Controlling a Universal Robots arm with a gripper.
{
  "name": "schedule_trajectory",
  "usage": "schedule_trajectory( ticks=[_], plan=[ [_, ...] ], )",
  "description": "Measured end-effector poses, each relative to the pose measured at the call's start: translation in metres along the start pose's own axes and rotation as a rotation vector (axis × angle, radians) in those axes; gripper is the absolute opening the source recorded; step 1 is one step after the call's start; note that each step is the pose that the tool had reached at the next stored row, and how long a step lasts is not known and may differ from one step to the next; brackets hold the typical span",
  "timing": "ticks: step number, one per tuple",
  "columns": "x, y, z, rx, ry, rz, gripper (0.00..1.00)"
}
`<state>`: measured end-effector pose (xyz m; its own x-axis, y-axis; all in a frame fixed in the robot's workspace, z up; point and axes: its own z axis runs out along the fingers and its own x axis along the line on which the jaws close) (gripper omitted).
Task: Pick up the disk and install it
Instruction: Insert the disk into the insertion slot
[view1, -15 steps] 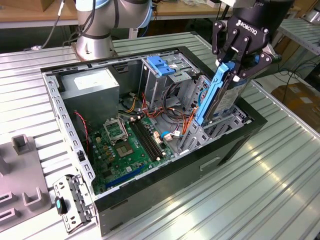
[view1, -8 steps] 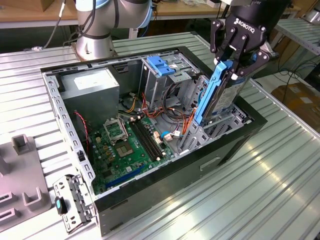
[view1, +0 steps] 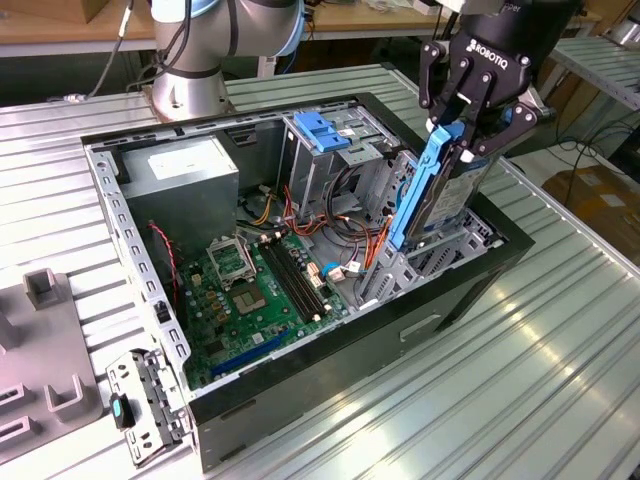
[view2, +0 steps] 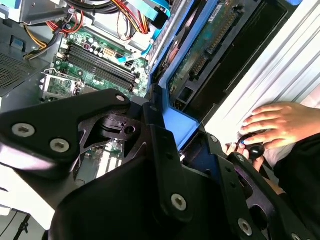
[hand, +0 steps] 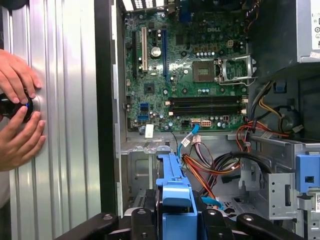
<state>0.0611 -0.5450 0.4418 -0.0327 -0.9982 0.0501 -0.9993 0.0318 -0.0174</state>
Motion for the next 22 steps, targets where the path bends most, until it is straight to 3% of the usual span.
schedule_trajectory(
  ticks=[7,8,10,11,12,22],
  plan=[
    [0.0005,0.0,0.0015,-0.0003,0.0019,0.0,0.37],
    [0.0006,0.0001,0.0113,-0.0003,0.0019,0.0,0.37],
    [0.0006,-0.0008,0.0108,-0.0018,0.0019,0.0,0.45],
    [0.0004,-0.0019,0.0145,-0.0018,0.002,0.0,0.18],
    [0.0004,-0.002,0.0149,-0.0017,0.0019,0.0,0.11],
    [0.0003,-0.0022,0.0157,-0.0018,0.0019,0.0,0.11]
  ],
)
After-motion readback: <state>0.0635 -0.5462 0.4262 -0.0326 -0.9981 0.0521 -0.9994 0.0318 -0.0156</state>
